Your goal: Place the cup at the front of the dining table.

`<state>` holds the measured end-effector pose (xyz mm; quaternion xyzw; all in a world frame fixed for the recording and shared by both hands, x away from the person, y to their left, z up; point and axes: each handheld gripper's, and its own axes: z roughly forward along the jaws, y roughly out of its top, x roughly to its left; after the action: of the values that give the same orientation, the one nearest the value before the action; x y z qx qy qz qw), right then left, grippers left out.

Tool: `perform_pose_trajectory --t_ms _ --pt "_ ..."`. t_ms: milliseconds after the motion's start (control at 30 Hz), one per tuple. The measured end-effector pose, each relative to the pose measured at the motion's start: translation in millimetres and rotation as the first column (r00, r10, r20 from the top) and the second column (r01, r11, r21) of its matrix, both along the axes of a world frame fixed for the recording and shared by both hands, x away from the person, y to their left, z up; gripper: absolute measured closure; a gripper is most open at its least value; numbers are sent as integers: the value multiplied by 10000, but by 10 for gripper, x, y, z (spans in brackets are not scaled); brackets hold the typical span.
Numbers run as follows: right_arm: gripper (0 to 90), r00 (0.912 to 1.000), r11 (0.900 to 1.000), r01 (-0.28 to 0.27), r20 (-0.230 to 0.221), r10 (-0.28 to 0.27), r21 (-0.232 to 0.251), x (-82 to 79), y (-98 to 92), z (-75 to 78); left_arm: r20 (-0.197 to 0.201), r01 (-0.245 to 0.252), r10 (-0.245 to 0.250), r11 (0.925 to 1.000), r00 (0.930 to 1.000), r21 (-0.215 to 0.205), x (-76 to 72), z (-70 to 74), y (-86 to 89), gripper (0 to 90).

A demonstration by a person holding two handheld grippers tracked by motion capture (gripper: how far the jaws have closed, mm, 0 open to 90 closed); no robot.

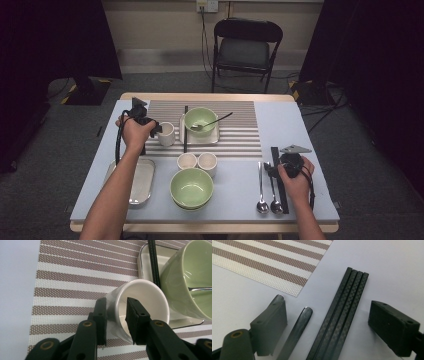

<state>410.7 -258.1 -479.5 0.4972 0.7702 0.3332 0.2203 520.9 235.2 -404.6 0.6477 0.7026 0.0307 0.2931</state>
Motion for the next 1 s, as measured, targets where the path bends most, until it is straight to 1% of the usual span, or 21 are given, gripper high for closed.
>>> perform_pose_trajectory --t_ms 33,100,167,200,300,333,433,500,600,700,767,833,867,1000 --pt "144 10000 10000 -1 2 1 0 0 0 0 -33 -17 17 10000 10000 46 -3 0 -4 696" --pt "144 10000 10000 1 2 -1 0 0 0 0 -66 80 -80 10000 9999 -32 -5 -6 -5 688" --pt "144 10000 10000 -2 2 2 -3 0 0 0 -14 143 -143 9999 9999 9 -7 -7 -11 666" --pt "144 10000 10000 0 2 0 -1 0 0 0 -48 112 -113 9999 9999 -51 -8 -6 -20 653" --pt "144 10000 10000 -1 4 1 -3 0 0 0 -74 332 -332 9994 9994 -22 -15 -9 -33 608" --pt "144 10000 10000 -1 4 1 -3 0 0 0 -66 358 -358 9994 9993 15 -17 -6 -35 592" --pt "144 10000 10000 -1 1 1 -1 0 0 0 -20 445 -445 9990 9990 -62 -22 -6 -44 566" --pt "144 10000 10000 0 2 0 -1 0 0 0 2 578 -578 9983 9983 2 -31 -3 -47 550" --pt "144 10000 10000 -2 0 2 -1 0 0 0 21 600 -599 9982 9982 -92 -42 2 -55 526" --pt "144 10000 10000 -4 -6 4 -5 0 0 1 126 707 -706 9975 9974 -38 -49 3 -56 487" --pt "144 10000 10000 -1 3 1 -3 0 0 0 289 694 -691 9976 9972 -87 -55 7 -65 465" --pt "144 10000 10000 -2 7 2 -6 0 0 0 352 782 -775 9968 9964 -166 -60 9 -66 445" --pt "144 10000 10000 -3 6 3 -7 0 0 0 354 751 -745 9971 9966 -154 -65 11 -72 435" --pt "144 10000 10000 -2 1 2 -4 0 0 0 417 970 -964 9952 9945 -125 -80 12 -67 400"
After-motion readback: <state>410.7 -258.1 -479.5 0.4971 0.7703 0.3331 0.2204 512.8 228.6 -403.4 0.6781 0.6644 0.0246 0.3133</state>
